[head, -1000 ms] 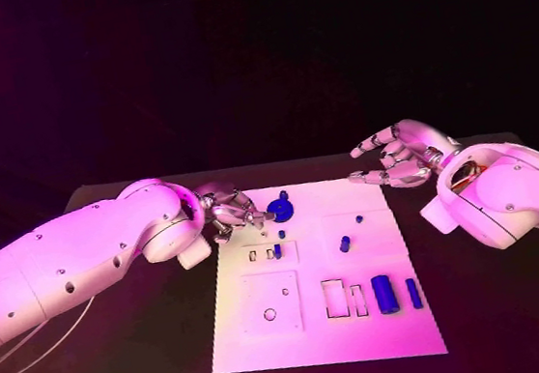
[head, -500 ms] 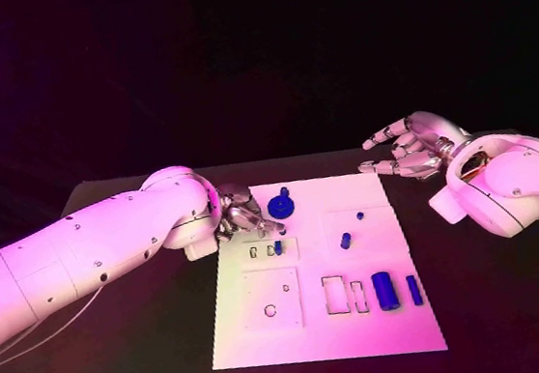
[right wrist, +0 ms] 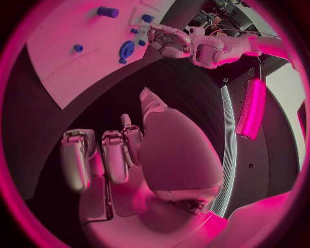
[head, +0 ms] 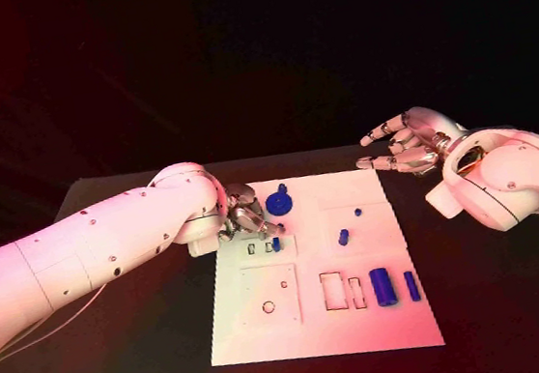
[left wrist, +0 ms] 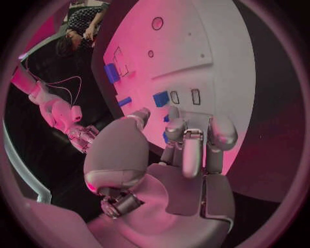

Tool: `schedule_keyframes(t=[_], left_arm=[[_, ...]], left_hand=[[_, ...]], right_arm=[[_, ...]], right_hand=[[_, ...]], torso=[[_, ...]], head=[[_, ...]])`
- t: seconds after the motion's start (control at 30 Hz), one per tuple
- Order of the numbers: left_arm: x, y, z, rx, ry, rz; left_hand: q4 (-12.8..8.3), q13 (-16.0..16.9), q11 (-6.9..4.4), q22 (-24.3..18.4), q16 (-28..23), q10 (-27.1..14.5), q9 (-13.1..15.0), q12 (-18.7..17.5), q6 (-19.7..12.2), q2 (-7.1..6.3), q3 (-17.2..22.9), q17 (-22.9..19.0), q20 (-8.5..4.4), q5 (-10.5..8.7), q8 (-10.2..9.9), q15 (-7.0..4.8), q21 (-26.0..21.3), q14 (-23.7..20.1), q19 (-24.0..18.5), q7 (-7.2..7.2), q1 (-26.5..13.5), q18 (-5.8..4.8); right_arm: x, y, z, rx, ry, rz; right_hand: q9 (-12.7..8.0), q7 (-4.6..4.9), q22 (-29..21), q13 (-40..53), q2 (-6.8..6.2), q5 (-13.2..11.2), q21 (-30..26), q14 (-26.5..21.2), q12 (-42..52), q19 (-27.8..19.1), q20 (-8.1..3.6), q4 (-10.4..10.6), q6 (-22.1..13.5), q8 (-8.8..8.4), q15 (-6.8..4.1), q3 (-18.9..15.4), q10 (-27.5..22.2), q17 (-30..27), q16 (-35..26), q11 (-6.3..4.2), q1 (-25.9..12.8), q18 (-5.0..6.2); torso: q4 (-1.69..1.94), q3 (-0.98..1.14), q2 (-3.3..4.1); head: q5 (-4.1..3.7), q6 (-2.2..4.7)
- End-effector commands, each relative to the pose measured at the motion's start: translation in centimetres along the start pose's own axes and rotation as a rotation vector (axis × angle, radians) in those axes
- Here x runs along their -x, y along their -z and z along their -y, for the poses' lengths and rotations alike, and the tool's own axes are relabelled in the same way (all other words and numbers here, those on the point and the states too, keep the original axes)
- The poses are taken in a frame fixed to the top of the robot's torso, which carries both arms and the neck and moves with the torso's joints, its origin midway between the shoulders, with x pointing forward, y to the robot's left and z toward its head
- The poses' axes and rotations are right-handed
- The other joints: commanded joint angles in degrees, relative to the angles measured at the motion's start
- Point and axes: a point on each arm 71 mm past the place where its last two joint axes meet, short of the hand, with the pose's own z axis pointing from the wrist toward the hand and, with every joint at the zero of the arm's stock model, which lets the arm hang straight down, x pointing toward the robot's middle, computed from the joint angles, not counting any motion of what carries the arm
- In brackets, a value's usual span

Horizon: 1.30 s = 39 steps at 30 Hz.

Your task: Assemble the parts on the task board

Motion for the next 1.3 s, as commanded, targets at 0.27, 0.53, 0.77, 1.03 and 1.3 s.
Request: schedule_keyframes(t=[0.27,0.53,0.77,1.03,1.3], left_arm=[[-0.5,-0.6,0.5,0.007,-0.032,-0.046],[-0.8,-0.9,0.8,0.007,-0.035,-0.062],[-1.0,-1.1,1.0,0.004,-0.037,-0.072],[-1.1,-1.1,1.1,-0.001,-0.027,-0.086],[-1.3,-1.1,1.1,-0.010,-0.009,-0.109]], left_hand=[[-0.1,-0.3,0.05,0.1,0.2,-0.8,0.2,-0.4,-0.6,0.29,-0.3,9.8,-0.07,-0.18,0.1,-0.29,0.3,3.9,0.1,0.14,-0.5,-0.68],[-0.2,-0.5,0.09,0.1,0.2,-1.0,0.4,-0.6,-0.8,0.70,-0.3,9.8,-0.02,0.05,0.1,-0.23,0.4,3.9,0.0,0.18,0.3,-0.68],[-0.2,-0.7,0.12,0.1,0.2,-1.2,0.6,-0.8,-0.9,1.12,-0.2,9.9,0.02,0.24,0.0,-0.19,0.4,3.9,-0.2,0.21,1.1,-0.66],[-0.4,-0.8,0.08,0.3,0.2,-1.3,1.2,-0.9,-0.8,2.23,0.8,10.0,0.10,0.43,-0.1,-0.19,0.5,3.9,-0.4,0.16,4.6,-0.65],[-0.5,-1.0,-0.15,0.5,0.3,-1.5,1.8,-1.2,-0.7,2.82,3.4,10.3,0.07,0.45,-0.6,-0.38,0.7,4.0,-0.6,-0.08,9.8,-0.64]], right_arm=[[-0.2,-0.2,-0.1,0.008,0.009,-0.020],[-0.3,-0.2,-0.1,0.005,0.010,-0.024],[-0.3,-0.2,-0.1,0.003,0.011,-0.026],[-0.4,-0.3,-0.1,0.000,0.012,-0.030],[-0.5,-0.4,-0.1,-0.003,0.013,-0.032]], right_hand=[[-0.1,-0.11,12.3,4.9,0.40,0.4,-0.1,4.9,-0.4,3.4,0.37,0.1,0.5,0.19,0.19,0.3,-0.5,10.8,-0.2,-0.15,-0.3,0.82],[-0.1,-0.12,12.3,4.9,0.42,0.5,-0.1,4.9,-0.4,3.4,0.37,0.1,0.5,0.20,0.18,0.3,-0.5,10.8,-0.2,-0.15,-0.4,0.83],[-0.1,-0.12,12.3,4.9,0.42,0.5,-0.1,4.9,-0.4,3.4,0.37,0.1,0.5,0.20,0.18,0.3,-0.5,10.8,-0.2,-0.15,-0.4,0.83],[-0.1,-0.14,12.2,4.9,0.55,0.7,-0.2,4.9,-0.4,3.3,0.34,0.1,0.5,0.24,0.16,0.4,-0.5,10.8,-0.2,-0.18,-0.5,0.85],[-0.2,-0.20,12.2,4.9,0.64,1.7,-0.2,4.9,-0.3,3.4,0.27,0.0,0.6,0.34,0.08,0.7,-0.5,10.7,-0.3,-0.25,-0.6,0.85]], torso=[[0.02,-0.04,0.01],[0.02,-0.02,0.05],[-0.01,-0.01,0.04],[0.06,0.04,0.01],[0.00,0.02,0.03]], head=[[-0.08,-0.19],[-0.09,-0.36],[-0.12,-0.52],[-0.16,-0.65],[-0.20,-0.77]])
